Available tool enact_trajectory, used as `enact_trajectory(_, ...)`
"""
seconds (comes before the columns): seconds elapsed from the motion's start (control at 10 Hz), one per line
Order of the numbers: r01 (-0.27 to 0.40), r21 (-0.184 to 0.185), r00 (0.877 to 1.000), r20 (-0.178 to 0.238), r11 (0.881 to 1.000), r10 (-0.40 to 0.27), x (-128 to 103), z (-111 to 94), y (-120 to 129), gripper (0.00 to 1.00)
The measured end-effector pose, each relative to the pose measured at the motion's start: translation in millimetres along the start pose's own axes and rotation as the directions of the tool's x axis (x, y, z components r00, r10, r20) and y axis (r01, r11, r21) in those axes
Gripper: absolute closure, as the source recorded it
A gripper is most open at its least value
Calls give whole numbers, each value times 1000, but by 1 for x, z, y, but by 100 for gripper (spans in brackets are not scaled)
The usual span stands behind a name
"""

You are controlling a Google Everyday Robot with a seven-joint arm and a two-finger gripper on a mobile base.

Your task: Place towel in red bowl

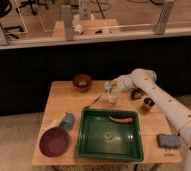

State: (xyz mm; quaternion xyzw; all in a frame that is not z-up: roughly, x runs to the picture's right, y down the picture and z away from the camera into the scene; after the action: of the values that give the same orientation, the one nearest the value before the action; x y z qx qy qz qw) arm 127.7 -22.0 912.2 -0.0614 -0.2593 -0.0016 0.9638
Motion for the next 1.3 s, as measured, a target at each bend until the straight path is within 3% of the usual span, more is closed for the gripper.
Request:
enact_trajectory(0.2,15,33,1000,24,999,-16,-7,14,-31,100)
enact_trajectory(0.5,44,55,996,74,998,-48,-28,54,-64,100)
enact_trajectory(0.9,71,59,988,136,996,-79,-45,99,-73,100)
enact_trajectory(1.3,93,71,979,176,993,-104,-57,105,-81,100)
